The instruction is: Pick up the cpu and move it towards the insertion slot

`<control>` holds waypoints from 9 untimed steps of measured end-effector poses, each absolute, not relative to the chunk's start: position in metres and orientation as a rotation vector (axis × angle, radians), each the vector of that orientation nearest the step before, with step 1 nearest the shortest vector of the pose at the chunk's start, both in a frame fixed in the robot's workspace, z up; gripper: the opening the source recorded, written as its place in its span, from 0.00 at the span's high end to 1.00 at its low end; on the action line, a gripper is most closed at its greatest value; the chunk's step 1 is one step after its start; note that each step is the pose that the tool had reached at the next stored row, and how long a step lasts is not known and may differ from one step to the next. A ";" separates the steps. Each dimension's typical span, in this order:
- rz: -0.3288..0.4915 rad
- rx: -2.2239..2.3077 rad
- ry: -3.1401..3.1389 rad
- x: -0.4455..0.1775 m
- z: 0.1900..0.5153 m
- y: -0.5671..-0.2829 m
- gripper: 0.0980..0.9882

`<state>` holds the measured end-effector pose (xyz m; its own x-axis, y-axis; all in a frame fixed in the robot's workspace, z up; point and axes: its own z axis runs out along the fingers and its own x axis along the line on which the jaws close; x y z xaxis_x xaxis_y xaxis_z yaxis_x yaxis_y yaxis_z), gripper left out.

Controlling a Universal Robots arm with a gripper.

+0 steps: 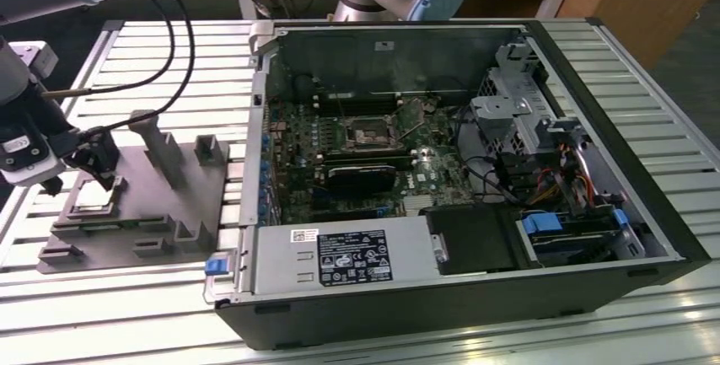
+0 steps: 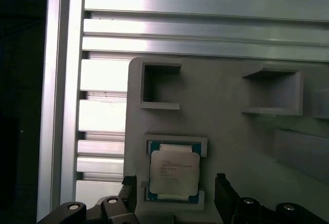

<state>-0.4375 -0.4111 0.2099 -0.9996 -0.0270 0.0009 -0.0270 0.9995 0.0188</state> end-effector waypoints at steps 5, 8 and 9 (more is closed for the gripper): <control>-0.040 0.042 -3.140 -0.438 0.203 -0.411 0.32; -0.040 0.043 -3.140 -0.438 0.200 -0.411 0.32; -0.040 0.042 -3.140 -0.438 0.198 -0.411 0.32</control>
